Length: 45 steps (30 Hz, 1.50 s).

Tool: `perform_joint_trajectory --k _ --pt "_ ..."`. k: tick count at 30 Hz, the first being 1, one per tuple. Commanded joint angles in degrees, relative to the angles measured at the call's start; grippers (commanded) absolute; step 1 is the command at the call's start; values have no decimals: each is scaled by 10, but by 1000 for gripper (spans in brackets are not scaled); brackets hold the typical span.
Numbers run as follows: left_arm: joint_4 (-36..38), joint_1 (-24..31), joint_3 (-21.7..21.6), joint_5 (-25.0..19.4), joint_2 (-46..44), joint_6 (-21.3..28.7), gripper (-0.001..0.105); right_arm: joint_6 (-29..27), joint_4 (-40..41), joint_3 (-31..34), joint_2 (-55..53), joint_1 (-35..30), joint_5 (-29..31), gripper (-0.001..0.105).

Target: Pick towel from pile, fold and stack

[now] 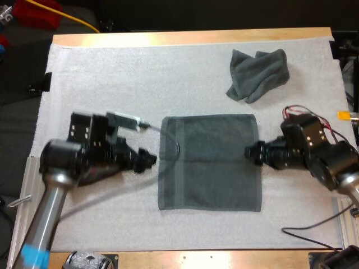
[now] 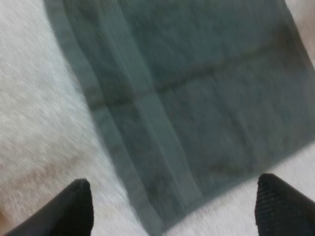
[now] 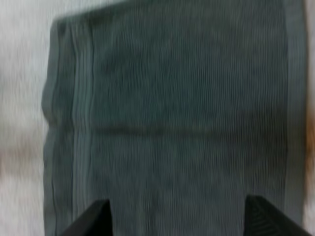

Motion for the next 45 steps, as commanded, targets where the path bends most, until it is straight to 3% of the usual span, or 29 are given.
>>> perform_joint_trajectory --k 1,7,20,26,32,45 --pt "14 -11 9 -11 -25 -6 66 -1 28 -1 -16 7 13 55" --pt "45 -28 44 -28 -112 -30 66 13 110 -1 -73 21 84 55" --pt "183 -28 47 -35 -213 -10 66 26 245 -1 -199 21 83 55" --pt "197 -28 47 -54 -230 -7 66 26 265 28 -243 21 83 55" --pt "197 -28 47 -54 -230 -7 66 34 233 94 -258 21 82 55" --pt "200 -28 47 -50 -230 -7 66 105 -6 237 -199 21 -30 55"
